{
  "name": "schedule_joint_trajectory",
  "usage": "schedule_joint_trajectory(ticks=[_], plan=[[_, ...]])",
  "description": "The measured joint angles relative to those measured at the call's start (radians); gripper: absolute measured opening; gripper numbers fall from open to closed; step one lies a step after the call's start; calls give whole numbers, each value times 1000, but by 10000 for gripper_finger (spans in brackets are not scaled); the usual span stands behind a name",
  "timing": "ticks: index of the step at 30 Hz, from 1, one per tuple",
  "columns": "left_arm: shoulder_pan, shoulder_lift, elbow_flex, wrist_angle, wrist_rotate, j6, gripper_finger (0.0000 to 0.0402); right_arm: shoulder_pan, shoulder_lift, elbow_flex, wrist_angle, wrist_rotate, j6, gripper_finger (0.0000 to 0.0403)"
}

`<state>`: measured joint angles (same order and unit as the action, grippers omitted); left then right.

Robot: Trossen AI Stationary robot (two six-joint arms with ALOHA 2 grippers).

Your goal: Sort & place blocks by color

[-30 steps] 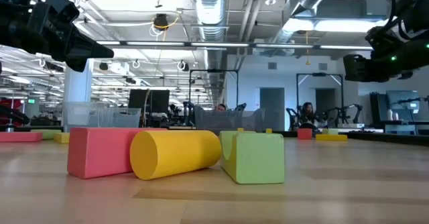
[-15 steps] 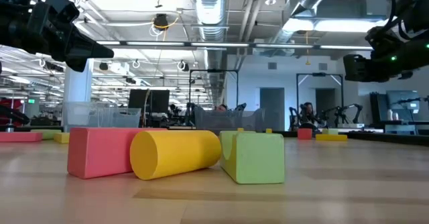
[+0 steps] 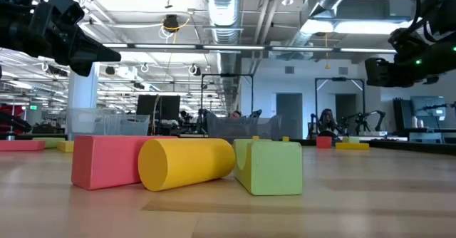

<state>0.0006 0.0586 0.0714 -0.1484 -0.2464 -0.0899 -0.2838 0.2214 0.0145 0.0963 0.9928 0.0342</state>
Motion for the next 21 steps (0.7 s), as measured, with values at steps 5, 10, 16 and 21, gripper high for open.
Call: schedule_joint_trajectory(ticks=[5, 10, 16, 21], plan=[[0, 0, 0, 0, 0, 0, 0, 0, 0, 0, 0, 0, 0, 71], [0, 0, 0, 0, 0, 0, 0, 0, 0, 0, 0, 0, 0, 71], [0, 0, 0, 0, 0, 0, 0, 0, 0, 0, 0, 0, 0, 71], [0, 0, -1, 6, -1, 6, 0, 0, 0, 0, 4, 0, 0, 71]])
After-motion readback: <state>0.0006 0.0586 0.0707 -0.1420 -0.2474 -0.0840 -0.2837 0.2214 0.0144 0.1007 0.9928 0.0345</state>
